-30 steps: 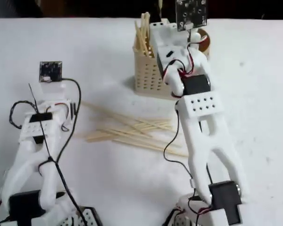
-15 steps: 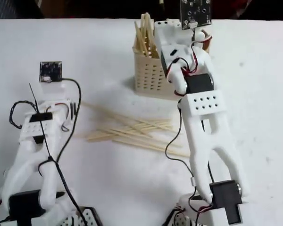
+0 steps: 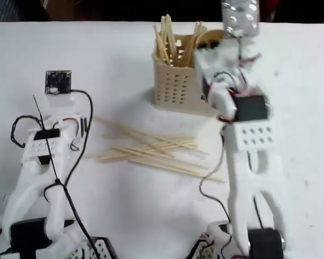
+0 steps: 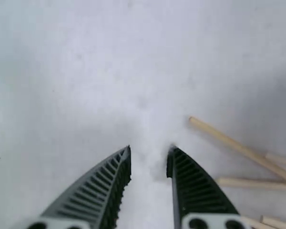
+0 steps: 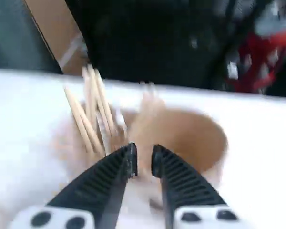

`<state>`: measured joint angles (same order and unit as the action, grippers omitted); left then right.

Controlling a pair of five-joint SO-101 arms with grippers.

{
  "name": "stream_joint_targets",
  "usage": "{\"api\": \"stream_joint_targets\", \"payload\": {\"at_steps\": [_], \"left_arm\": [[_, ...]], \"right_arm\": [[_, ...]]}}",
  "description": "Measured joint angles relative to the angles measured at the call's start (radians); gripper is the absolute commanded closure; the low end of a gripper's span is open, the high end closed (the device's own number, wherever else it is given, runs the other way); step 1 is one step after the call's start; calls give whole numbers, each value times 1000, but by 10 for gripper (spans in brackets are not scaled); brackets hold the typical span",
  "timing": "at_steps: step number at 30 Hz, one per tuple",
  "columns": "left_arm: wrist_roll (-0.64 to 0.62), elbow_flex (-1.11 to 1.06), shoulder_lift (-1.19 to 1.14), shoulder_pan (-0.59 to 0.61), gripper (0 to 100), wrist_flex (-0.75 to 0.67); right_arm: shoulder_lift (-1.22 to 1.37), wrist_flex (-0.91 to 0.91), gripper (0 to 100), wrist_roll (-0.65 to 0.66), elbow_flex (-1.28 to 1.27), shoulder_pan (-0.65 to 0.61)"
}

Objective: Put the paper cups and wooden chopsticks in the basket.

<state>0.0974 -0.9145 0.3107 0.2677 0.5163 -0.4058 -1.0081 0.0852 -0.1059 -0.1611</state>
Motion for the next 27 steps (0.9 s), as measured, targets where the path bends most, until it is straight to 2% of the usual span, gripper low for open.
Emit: {"api": "stream_joint_targets", "payload": {"at_steps": [4, 7, 10, 14, 16, 21, 27], "left_arm": [[0, 0, 0, 0, 858, 0], [0, 0, 0, 0, 858, 0], [0, 0, 0, 2, 858, 0], [0, 0, 0, 2, 858, 0], [0, 0, 0, 2, 858, 0], [0, 0, 0, 2, 858, 0], [0, 0, 0, 2, 858, 0]], "right_arm": [[-46, -206, 919, 224, -87, -31], [-48, -232, 918, 382, -235, -83], [-49, -195, 915, 476, -414, -169], [-49, -75, 913, 548, -647, -295], [-49, -2, 909, 578, -743, -319], [-49, 110, 837, 646, -896, -325], [-49, 175, 837, 658, -962, -324]]}}
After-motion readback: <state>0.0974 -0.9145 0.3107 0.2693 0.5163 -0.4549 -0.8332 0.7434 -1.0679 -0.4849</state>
